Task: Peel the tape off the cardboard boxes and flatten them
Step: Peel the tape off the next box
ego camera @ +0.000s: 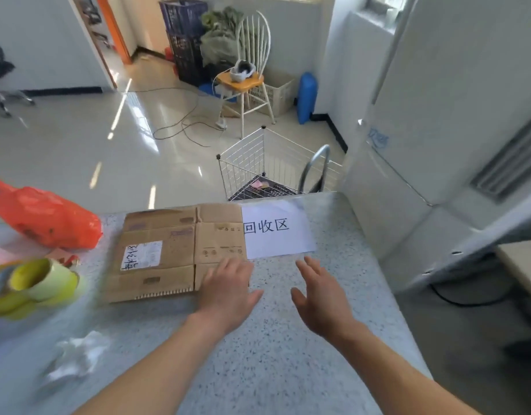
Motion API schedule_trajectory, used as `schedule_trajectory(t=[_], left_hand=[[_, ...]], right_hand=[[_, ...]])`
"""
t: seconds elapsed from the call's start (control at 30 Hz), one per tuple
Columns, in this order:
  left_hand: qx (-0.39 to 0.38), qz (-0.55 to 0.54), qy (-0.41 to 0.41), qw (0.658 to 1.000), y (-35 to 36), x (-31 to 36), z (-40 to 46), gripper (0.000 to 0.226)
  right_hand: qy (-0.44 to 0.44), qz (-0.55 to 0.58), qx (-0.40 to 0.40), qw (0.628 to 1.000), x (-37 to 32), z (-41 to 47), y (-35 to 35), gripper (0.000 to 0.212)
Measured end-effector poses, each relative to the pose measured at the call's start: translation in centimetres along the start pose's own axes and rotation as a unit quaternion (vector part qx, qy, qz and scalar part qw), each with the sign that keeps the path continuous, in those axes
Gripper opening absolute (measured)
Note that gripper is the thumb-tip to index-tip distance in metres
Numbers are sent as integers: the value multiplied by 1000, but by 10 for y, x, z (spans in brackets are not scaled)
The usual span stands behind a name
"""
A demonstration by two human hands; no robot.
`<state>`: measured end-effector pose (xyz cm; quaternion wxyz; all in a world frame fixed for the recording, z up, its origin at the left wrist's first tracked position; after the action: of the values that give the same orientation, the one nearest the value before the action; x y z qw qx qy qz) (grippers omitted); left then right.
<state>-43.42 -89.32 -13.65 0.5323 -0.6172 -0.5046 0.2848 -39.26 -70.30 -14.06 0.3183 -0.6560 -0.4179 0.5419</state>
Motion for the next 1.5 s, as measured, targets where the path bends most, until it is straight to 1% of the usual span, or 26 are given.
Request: schedule_trajectory(t=[0.13,0.2,0.27,0.33,0.43,0.6,0.7,0.83,0.97,1.1,1.2,1.3,1.4,1.5], left_hand=[[29,21,95,995,-13,120,-18,60],[35,26,140,989,-15,181,-26,61],[39,39,184,981,-15,243,-32,62],[47,58,230,970,-17,304,-40,62],[57,87,302,948,-18,390,-55,62],[44,125,400,907,-6,513,-70,67],[35,148,450,880,6,578,-75,64],[24,160,504,849,21,659,-79,65],[9,147,546,825,32,733,-79,74],[-13,124,590,797,41,801,-76,79],[-32,109,619,777,55,848,-78,82],[-63,109,641,757,78,888,-89,87],[-79,112,655,743,100,926,-99,90],[-91,115,663,734,122,964,-106,89]], right_hand=[[27,-19,65,997,65,-85,-58,56],[38,-44,98,993,102,-130,-86,49],[70,-68,117,988,140,-175,-111,41],[117,-88,149,978,180,-219,-135,42],[205,-117,153,960,237,-281,-161,53],[325,-111,174,923,314,-378,-194,44],[394,-104,168,897,350,-429,-205,47],[476,-89,171,858,392,-485,-221,55],[550,-62,170,816,430,-528,-237,64],[607,-21,180,774,461,-564,-252,69],[635,10,192,748,481,-591,-255,65],[656,44,201,726,498,-620,-249,70],[674,49,216,705,526,-650,-247,65],[680,59,237,691,565,-673,-248,66]])
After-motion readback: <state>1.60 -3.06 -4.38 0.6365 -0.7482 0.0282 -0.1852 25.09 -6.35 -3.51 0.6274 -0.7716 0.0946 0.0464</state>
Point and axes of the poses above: each hand's wrist, its own z-axis towards the middle knuckle, its own y-axis out of the palm, x = y × z, the point moved 4 cm from there along z, towards the middle knuckle, and after that the axes turned 10 degrees about -x, right-handed, at the moved point
